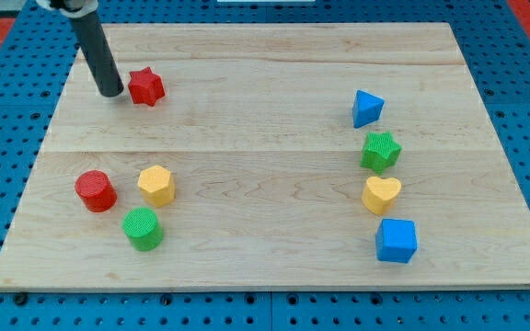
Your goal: Slide the red star to the top of triangle
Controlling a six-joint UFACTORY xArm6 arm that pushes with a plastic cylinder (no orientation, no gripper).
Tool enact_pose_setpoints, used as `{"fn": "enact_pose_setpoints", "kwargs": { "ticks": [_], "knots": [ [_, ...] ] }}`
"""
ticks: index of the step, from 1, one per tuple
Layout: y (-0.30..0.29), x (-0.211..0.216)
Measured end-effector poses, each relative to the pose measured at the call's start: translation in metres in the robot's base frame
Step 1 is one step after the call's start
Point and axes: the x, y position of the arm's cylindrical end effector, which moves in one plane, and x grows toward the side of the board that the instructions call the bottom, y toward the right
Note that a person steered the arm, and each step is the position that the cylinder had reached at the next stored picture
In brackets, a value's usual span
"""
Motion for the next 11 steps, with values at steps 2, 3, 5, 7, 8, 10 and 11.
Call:
{"fn": "enact_pose_setpoints", "kwargs": {
  "ticks": [2, 3, 5, 7, 8, 10, 11],
  "knots": [
    [0.160, 0.008],
    [0.163, 0.032],
    [0.219, -0.029],
    [0.271, -0.047],
    [0.289, -0.050],
    [0.309, -0.050],
    [0.333, -0.049]
  ]
}}
